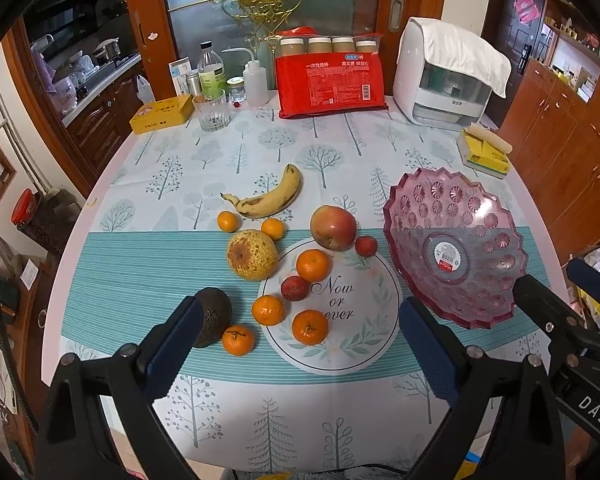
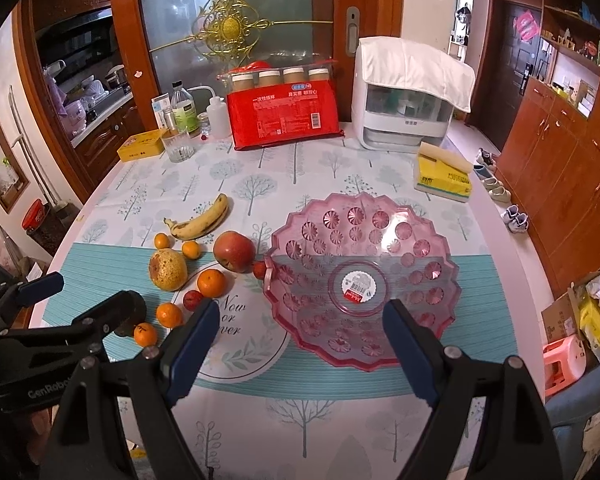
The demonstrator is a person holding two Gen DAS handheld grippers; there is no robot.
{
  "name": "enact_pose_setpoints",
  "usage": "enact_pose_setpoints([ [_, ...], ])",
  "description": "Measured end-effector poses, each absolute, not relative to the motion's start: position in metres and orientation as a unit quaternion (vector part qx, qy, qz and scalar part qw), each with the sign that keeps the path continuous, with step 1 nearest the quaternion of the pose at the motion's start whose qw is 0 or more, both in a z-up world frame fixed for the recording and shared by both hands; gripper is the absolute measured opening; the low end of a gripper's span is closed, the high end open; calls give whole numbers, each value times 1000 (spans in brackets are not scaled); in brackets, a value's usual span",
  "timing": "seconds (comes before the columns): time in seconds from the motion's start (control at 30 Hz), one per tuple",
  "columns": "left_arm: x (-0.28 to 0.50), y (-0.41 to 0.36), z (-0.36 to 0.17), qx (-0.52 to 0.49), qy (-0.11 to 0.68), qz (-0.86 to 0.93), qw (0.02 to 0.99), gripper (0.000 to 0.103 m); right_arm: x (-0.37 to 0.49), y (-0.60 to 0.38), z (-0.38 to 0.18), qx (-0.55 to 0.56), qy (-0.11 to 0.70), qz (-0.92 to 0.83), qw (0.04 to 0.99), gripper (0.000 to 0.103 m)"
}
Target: Organize fruits
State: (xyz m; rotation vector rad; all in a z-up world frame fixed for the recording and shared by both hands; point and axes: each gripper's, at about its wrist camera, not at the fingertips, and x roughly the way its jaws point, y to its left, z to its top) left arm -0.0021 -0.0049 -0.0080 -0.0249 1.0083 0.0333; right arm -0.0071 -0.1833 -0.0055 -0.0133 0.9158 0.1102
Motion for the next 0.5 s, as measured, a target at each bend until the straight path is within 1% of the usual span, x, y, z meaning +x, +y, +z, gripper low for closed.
enact_pose_setpoints([
  [0.5,-1,-7,-1,-19,475,16,880,97,-7,-185,-5,-7,438,55,897,84],
])
